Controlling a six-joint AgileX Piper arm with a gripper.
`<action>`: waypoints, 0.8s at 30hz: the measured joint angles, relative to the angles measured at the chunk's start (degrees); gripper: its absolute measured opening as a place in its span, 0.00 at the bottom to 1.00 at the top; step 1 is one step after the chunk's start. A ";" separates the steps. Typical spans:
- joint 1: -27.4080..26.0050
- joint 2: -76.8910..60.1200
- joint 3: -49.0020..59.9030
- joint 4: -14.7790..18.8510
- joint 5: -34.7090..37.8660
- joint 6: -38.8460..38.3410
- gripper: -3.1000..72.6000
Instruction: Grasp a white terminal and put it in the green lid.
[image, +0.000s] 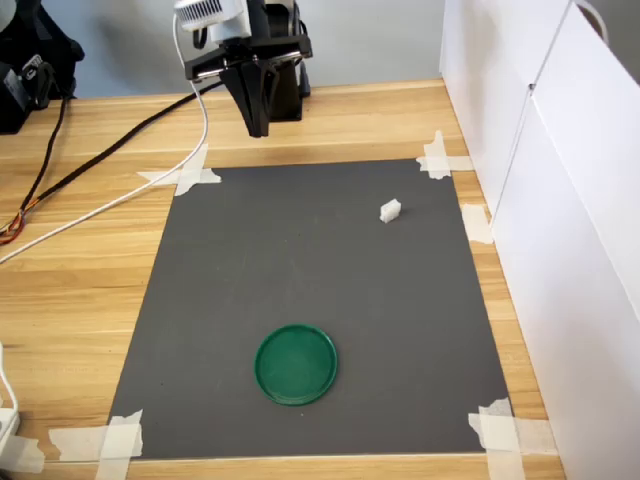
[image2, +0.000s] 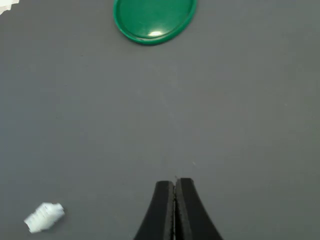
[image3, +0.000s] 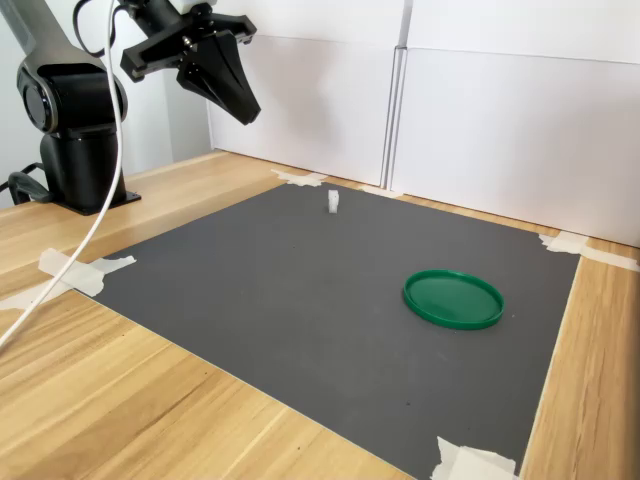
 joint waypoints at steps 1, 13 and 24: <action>0.00 1.80 -1.85 0.00 0.64 0.00 0.01; 9.95 17.76 -17.16 -7.48 6.98 -8.50 0.01; 27.47 23.07 -23.47 -13.99 21.73 -16.55 0.01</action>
